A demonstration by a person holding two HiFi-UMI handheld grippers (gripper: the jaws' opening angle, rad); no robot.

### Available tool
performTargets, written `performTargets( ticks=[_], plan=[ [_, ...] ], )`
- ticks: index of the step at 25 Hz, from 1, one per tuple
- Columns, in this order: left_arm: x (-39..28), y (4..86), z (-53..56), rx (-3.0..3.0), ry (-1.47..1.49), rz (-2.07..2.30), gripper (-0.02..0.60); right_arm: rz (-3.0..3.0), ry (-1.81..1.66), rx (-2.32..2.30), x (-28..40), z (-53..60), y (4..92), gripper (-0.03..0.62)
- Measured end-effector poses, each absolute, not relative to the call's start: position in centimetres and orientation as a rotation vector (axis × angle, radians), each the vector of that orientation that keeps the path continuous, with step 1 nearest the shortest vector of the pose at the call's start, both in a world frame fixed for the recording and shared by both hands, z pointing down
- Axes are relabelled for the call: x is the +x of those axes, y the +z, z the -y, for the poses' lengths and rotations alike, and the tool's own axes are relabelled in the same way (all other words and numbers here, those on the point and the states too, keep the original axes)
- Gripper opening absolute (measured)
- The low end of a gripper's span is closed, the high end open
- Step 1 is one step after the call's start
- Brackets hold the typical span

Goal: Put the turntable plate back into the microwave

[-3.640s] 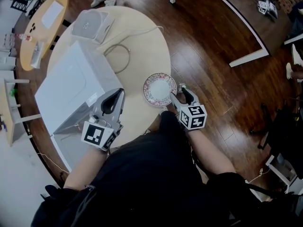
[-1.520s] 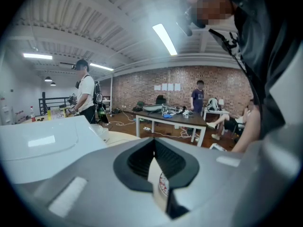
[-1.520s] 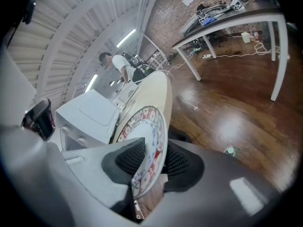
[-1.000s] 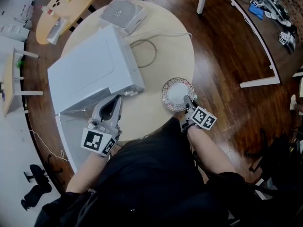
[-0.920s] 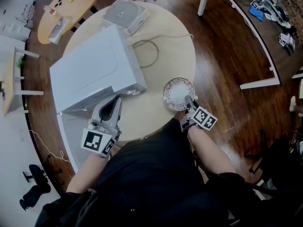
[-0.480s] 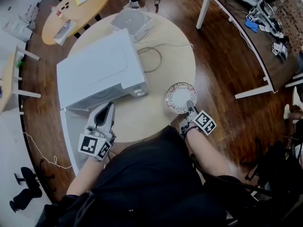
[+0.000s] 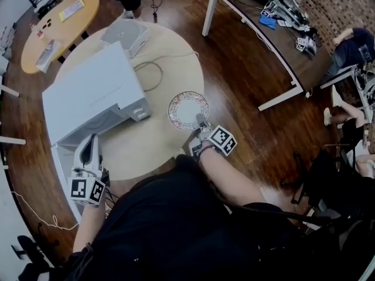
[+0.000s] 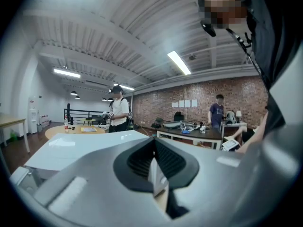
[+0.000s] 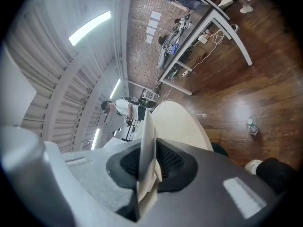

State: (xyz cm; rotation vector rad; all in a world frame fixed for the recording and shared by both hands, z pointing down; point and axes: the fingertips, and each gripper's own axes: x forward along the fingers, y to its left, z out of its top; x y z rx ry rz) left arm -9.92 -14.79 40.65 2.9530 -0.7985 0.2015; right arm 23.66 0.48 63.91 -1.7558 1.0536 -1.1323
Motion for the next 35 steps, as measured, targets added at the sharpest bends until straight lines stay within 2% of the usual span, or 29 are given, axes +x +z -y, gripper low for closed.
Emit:
performTargets(
  ticks=[15, 35],
  plan=[
    [-13.1, 38.9, 15.0, 2.871, 0.089, 0.81, 0.006, -0.994, -1.053, -1.746, 25.1, -1.5, 60.2, 0.035],
    [-19.5, 38.4, 14.4, 2.859, 0.072, 0.902, 0.006, -1.045, -1.096, -1.71, 19.3, 0.0, 60.2, 0.035]
  ],
)
